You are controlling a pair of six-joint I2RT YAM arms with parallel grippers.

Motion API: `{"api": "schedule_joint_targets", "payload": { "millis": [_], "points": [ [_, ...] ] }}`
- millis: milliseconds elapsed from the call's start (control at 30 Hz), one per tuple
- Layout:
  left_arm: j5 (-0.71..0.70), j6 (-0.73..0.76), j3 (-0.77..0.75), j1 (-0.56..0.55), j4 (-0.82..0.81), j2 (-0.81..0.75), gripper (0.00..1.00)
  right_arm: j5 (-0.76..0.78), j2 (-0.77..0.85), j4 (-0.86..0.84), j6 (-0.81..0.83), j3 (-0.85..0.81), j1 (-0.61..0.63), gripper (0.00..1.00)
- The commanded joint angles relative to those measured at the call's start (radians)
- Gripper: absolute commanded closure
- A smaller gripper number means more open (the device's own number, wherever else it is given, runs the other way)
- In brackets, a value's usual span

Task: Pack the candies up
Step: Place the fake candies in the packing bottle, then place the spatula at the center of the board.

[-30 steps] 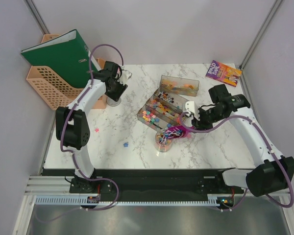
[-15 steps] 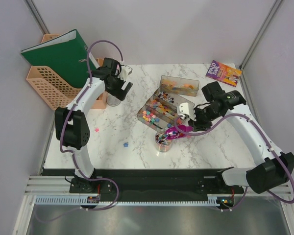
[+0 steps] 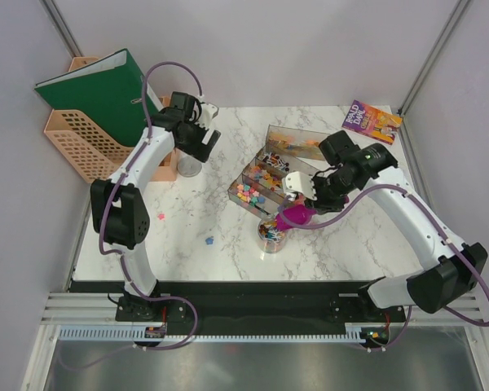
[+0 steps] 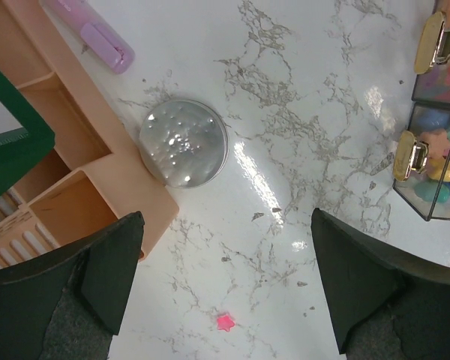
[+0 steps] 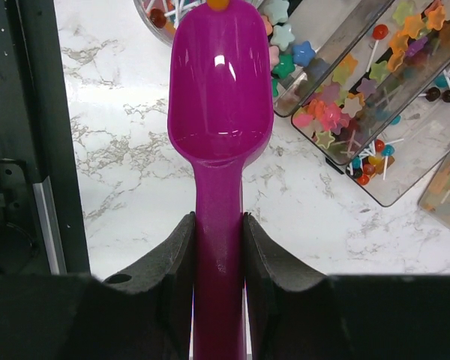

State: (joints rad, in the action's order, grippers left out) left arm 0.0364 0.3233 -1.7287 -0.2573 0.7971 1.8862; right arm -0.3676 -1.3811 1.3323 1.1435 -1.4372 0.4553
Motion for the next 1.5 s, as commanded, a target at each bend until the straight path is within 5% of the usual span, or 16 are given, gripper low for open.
{"api": "schedule_joint_targets", "payload": {
  "millis": [0,200,400,567,800,1167,1267,1367,1433,1467],
  "points": [
    [-0.030,-0.038,-0.061,0.003,-0.035,-0.033,0.00,0.051,-0.001,0.061,-0.030,-0.055,0.008,1.00],
    [-0.159,-0.066,-0.074,0.003,-0.050,-0.022,0.00,0.076,0.105,0.021,-0.048,0.029,-0.072,1.00],
    [-0.175,-0.112,-0.086,0.003,-0.049,-0.009,0.00,-0.097,0.212,-0.195,-0.174,0.185,-0.447,1.00],
    [-0.069,-0.084,-0.239,0.003,0.036,0.079,0.00,-0.140,0.223,-0.562,-0.482,0.365,-0.705,1.00],
    [0.011,-0.092,-0.301,0.001,0.119,0.163,0.09,-0.093,-0.027,-0.916,-0.743,0.413,-0.785,1.00],
    [-0.032,0.045,-0.233,0.001,0.051,0.231,0.23,-0.030,-0.289,-1.165,-0.944,0.382,-0.788,0.97],
    [-0.030,0.098,-0.195,0.001,0.047,0.234,0.33,-0.039,-0.323,-1.185,-0.959,0.402,-0.785,0.72],
    [-0.058,0.134,-0.148,0.001,0.015,0.241,0.36,-0.088,-0.343,-1.174,-0.955,0.396,-0.781,0.58],
    [-0.102,0.148,-0.141,0.001,-0.002,0.273,0.33,-0.093,-0.352,-1.158,-0.950,0.368,-0.770,0.12],
    [-0.116,0.154,-0.150,0.003,-0.007,0.287,0.29,-0.102,-0.355,-1.138,-0.953,0.353,-0.770,0.02]
  ]
}}
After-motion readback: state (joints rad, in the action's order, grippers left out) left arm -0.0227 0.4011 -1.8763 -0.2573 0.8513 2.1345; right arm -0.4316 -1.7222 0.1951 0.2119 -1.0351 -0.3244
